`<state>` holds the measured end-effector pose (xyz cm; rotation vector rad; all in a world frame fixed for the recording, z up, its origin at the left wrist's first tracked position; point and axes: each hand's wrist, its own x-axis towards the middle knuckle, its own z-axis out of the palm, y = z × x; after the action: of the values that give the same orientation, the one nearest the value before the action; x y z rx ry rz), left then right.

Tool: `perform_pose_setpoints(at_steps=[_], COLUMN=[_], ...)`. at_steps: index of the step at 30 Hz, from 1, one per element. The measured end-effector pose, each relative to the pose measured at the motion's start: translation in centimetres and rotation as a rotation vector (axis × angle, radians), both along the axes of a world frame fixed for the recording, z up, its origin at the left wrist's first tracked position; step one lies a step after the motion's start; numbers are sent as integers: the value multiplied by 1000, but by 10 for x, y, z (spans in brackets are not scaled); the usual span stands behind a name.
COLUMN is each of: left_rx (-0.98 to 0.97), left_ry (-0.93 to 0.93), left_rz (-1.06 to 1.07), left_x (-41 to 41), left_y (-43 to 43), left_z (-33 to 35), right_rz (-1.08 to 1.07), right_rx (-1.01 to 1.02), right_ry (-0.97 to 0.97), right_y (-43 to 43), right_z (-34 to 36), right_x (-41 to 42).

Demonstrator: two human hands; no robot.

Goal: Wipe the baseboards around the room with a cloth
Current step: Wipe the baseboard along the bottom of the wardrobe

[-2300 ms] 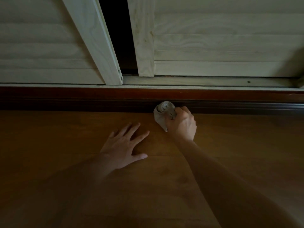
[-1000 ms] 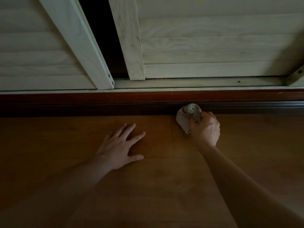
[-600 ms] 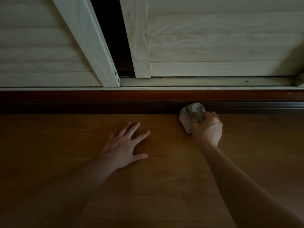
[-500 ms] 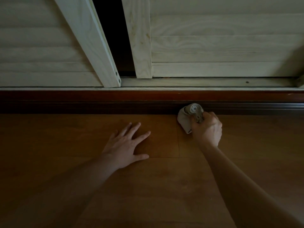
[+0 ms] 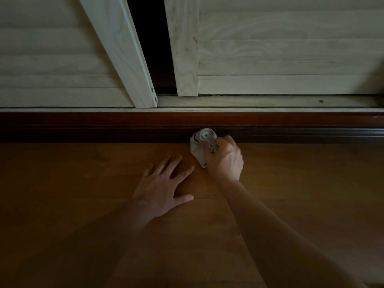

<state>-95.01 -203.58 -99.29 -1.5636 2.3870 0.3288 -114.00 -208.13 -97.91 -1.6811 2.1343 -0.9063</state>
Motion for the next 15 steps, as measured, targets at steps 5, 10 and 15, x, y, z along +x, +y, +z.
perform_pose_setpoints(at_steps=[5, 10, 15], left_rx=[-25, -43, -57], left_ry=[40, 33, 22], left_rz=[-7, -38, -41], left_x=[2, 7, 5], left_y=[2, 5, 5], left_z=[-5, -6, -1], right_rz=[-67, 114, 68], right_rx=[-18, -26, -4], right_ry=[-2, -12, -10], right_y=[0, -4, -4], right_z=[-2, -1, -3], right_x=[10, 39, 14])
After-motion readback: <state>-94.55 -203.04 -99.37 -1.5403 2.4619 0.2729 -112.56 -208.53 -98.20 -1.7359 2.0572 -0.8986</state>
